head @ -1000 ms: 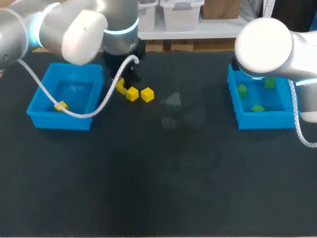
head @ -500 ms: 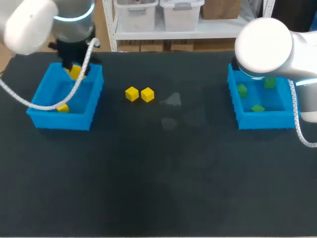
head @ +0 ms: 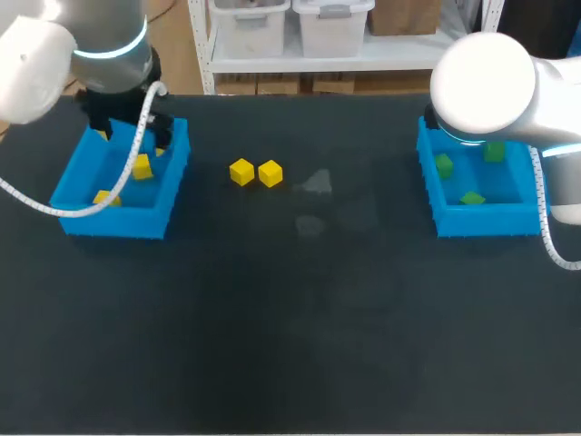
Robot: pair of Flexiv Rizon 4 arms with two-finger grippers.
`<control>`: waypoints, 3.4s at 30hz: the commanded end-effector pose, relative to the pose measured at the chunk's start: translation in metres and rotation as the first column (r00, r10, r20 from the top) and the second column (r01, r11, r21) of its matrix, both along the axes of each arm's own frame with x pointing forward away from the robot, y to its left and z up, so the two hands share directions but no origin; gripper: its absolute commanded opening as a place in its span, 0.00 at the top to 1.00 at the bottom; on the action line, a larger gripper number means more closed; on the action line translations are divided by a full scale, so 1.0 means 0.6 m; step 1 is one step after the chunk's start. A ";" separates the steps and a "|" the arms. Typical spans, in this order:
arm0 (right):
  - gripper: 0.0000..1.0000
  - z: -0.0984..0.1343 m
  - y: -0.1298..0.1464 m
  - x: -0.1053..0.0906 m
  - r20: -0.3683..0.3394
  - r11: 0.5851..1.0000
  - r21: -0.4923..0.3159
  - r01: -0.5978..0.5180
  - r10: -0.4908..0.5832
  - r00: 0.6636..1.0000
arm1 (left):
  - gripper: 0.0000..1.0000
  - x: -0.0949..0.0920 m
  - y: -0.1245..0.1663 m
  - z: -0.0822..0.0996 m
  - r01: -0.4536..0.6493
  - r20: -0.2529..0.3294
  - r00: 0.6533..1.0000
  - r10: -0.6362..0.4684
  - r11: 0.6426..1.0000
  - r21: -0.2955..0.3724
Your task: Put the green cubes in the right bin and the yellow cubes in the left bin.
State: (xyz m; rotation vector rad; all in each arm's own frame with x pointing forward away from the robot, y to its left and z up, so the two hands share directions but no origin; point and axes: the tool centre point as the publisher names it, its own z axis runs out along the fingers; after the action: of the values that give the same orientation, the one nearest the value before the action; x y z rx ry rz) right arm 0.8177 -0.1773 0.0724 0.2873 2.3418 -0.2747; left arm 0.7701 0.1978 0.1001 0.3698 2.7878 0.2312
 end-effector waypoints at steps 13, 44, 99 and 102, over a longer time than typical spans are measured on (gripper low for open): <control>0.00 0.000 0.000 0.001 0.000 1.000 -0.001 0.000 0.000 1.000 | 0.00 0.008 -0.187 0.005 0.342 -0.034 0.938 -0.346 0.935 -0.092; 0.00 0.000 0.000 0.001 0.000 1.000 -0.001 0.000 0.000 1.000 | 0.00 0.039 -0.245 -0.162 0.404 -0.189 0.896 -0.402 0.914 -0.030; 0.00 0.000 0.000 0.001 0.000 1.000 -0.001 0.000 0.000 1.000 | 1.00 -0.016 -0.017 0.011 0.067 0.044 0.997 -0.071 0.994 0.087; 0.00 0.000 0.000 0.001 0.000 1.000 -0.001 0.000 0.000 1.000 | 1.00 -0.027 0.006 0.002 0.031 0.025 0.999 -0.034 0.994 0.104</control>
State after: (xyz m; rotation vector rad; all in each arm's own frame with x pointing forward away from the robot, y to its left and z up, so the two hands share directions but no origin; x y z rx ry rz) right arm 0.8177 -0.1773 0.0724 0.2873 2.3418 -0.2747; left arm 0.7701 0.1896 0.1046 0.4380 2.7800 0.3885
